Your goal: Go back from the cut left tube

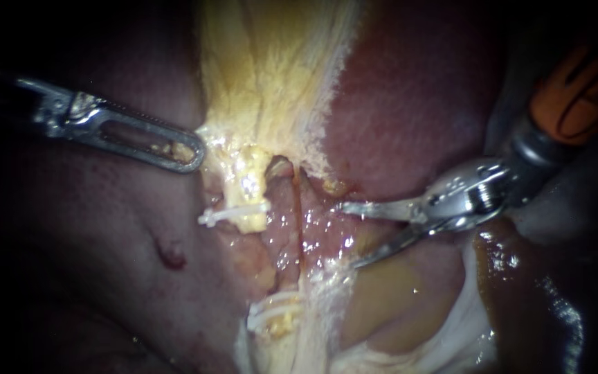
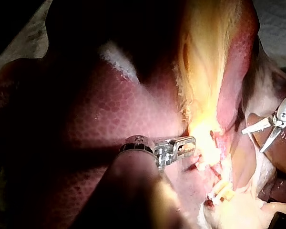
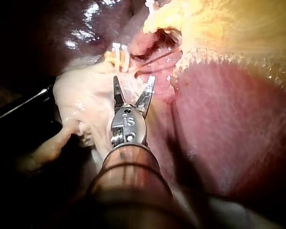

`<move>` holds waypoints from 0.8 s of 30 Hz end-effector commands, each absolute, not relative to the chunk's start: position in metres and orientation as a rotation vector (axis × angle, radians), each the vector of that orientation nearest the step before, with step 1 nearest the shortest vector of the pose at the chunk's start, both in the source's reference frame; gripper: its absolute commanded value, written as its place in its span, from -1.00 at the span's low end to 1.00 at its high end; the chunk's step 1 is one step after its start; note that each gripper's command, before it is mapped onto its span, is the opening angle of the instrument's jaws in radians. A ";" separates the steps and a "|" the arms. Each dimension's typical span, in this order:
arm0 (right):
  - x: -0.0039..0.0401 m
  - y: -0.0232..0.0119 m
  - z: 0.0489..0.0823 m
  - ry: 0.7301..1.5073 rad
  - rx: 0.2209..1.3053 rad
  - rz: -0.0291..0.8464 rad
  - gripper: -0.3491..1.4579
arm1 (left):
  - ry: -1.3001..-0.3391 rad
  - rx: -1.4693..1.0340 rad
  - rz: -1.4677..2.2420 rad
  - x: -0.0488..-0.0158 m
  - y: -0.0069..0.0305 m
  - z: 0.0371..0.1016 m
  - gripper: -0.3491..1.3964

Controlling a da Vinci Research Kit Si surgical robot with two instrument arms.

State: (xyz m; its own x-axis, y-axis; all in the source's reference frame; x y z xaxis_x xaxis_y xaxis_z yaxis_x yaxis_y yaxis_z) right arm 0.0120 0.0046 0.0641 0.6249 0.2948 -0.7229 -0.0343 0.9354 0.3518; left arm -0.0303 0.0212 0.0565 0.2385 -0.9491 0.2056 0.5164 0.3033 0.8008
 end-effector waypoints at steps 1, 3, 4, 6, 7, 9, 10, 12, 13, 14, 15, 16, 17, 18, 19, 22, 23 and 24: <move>0.0114 0.0049 0.0639 0.871 0.302 0.195 0.99 | -0.781 0.673 -1.115 -0.0303 0.0212 0.0566 -1.00; 0.0106 0.0053 0.0636 0.866 0.295 0.189 0.99 | -0.781 0.673 -1.115 -0.0303 0.0212 0.0566 -1.00; 0.0102 0.0055 0.0634 0.863 0.295 0.190 0.99 | -0.781 0.673 -1.115 -0.0303 0.0212 0.0566 -1.00; 0.0098 0.0057 0.0633 0.864 0.296 0.179 0.99 | -0.781 0.673 -1.115 -0.0303 0.0212 0.0566 -1.00; 0.0097 0.0058 0.0633 0.871 0.313 0.170 0.99 | -0.781 0.673 -1.115 -0.0304 0.0212 0.0566 -1.00; 0.0096 0.0059 0.0632 0.873 0.318 0.169 0.99 | -0.781 0.672 -1.116 -0.0305 0.0212 0.0567 -1.00; 0.0096 0.0059 0.0632 0.873 0.318 0.169 0.99 | -0.781 0.672 -1.116 -0.0306 0.0213 0.0568 -1.00; 0.0097 0.0059 0.0632 0.873 0.318 0.169 0.99 | -0.781 0.671 -1.118 -0.0310 0.0214 0.0568 -1.00; 0.0097 0.0059 0.0632 0.873 0.318 0.169 0.99 | -0.781 0.670 -1.118 -0.0312 0.0214 0.0569 -1.00; 0.0096 0.0059 0.0633 0.873 0.318 0.169 0.99 | -0.781 0.669 -1.119 -0.0314 0.0214 0.0570 -1.00; 0.0096 0.0059 0.0633 0.874 0.315 0.164 0.99 | -0.781 0.668 -1.120 -0.0316 0.0214 0.0571 -1.00; 0.0096 0.0059 0.0633 0.874 0.315 0.164 0.99 | -0.781 0.666 -1.121 -0.0318 0.0214 0.0573 -1.00; 0.0096 0.0059 0.0633 0.874 0.315 0.164 0.99 | -0.782 0.664 -1.122 -0.0322 0.0214 0.0575 -1.00; 0.0096 0.0059 0.0633 0.874 0.315 0.164 0.99 | -0.782 0.662 -1.123 -0.0325 0.0213 0.0577 -1.00; 0.0096 0.0059 0.0633 0.874 0.315 0.164 0.99 | -0.782 0.657 -1.126 -0.0327 0.0213 0.0579 -1.00; 0.0096 0.0059 0.0633 0.876 0.315 0.157 0.99 | -0.782 0.659 -1.123 -0.0335 0.0211 0.0588 -1.00; 0.0096 0.0059 0.0633 0.876 0.315 0.157 0.99 | -0.782 0.660 -1.122 -0.0338 0.0210 0.0591 -1.00; 0.0096 0.0059 0.0633 0.876 0.315 0.157 0.99 | -0.782 0.663 -1.119 -0.0341 0.0210 0.0596 -1.00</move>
